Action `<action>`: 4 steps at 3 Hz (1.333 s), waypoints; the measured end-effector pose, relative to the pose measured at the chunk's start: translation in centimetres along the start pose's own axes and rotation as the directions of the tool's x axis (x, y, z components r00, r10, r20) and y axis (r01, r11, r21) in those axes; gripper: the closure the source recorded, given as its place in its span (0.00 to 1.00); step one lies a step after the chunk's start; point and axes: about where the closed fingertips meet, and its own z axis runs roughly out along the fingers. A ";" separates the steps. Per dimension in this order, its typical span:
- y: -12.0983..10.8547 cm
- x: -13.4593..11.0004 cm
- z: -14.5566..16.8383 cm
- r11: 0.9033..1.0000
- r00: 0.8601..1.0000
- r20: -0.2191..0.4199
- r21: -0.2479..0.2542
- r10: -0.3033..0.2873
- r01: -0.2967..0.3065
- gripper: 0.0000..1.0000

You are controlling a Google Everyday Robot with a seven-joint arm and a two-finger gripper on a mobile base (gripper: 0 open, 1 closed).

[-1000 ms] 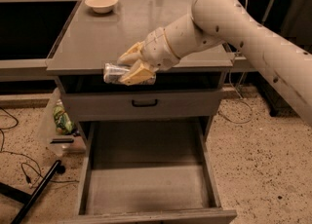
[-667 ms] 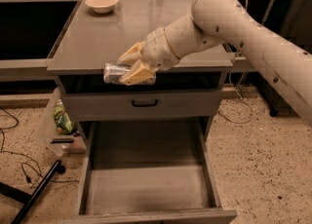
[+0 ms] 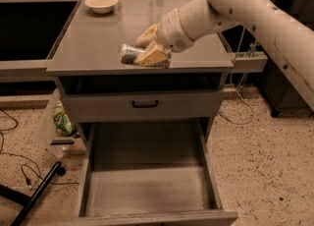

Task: Pick redbull can from middle drawer and place on counter

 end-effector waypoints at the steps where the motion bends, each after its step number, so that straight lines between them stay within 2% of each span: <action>1: -3.5 3.1 -2.9 0.989 0.995 -0.069 0.135 0.070 -0.060 1.00; 2: -5.7 8.1 -5.1 0.958 0.973 -0.148 0.250 0.178 -0.138 1.00; 3: -8.3 11.3 -4.9 0.955 0.960 -0.198 0.261 0.197 -0.142 1.00; 4: -11.5 12.1 -4.4 0.966 0.960 -0.232 0.240 0.157 -0.100 1.00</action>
Offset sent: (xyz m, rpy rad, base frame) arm 0.0990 -0.1616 -0.0205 -0.1087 -0.0324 -0.5546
